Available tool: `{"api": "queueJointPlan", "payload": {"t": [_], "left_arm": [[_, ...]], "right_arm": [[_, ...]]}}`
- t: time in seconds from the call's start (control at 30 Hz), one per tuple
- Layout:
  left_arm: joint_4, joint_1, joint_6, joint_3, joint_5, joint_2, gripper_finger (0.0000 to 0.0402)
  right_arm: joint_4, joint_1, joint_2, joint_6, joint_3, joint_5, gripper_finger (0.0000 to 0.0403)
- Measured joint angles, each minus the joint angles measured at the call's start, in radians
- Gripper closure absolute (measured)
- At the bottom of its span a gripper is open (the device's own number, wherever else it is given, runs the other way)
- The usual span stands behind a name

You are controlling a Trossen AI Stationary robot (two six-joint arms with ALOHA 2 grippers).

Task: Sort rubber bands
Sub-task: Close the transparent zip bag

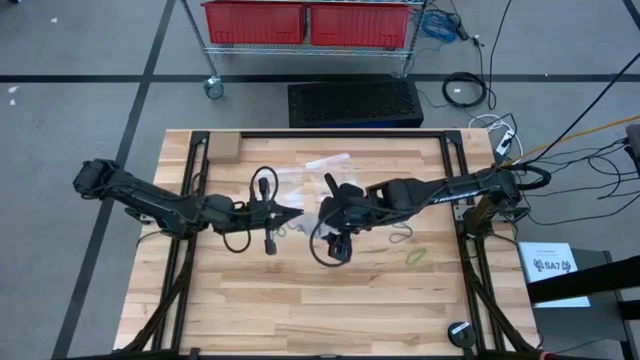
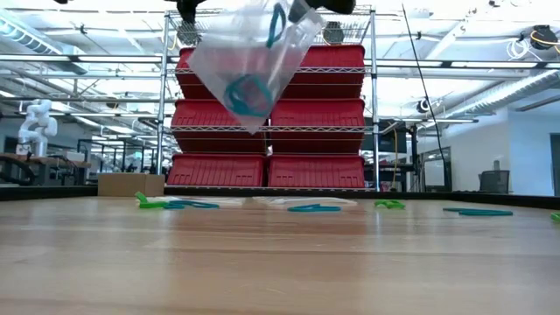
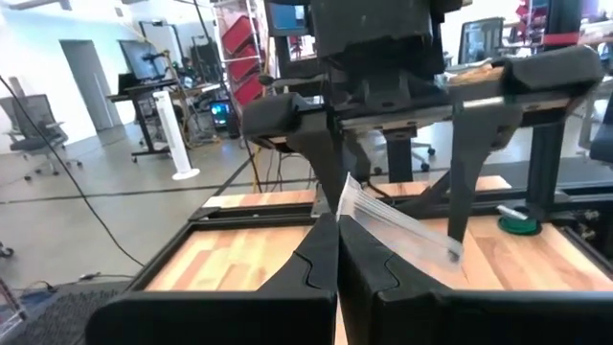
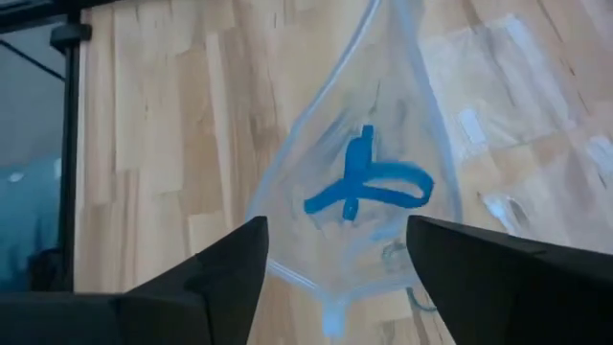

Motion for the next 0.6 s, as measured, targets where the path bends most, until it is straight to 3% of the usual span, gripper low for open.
{"api": "queueJointPlan", "payload": {"t": [0.27, 0.6], "left_arm": [[0.087, 0.001, -0.001, 0.000, 0.002, 0.076, 0.0402], [0.098, 0.003, 0.000, 0.000, 0.002, 0.117, 0.0402]], "right_arm": [[-0.172, -0.001, 0.002, -0.001, 0.126, -0.008, 0.0186], [-0.497, 0.069, 0.001, 0.051, 0.233, 0.066, 0.0217]]}}
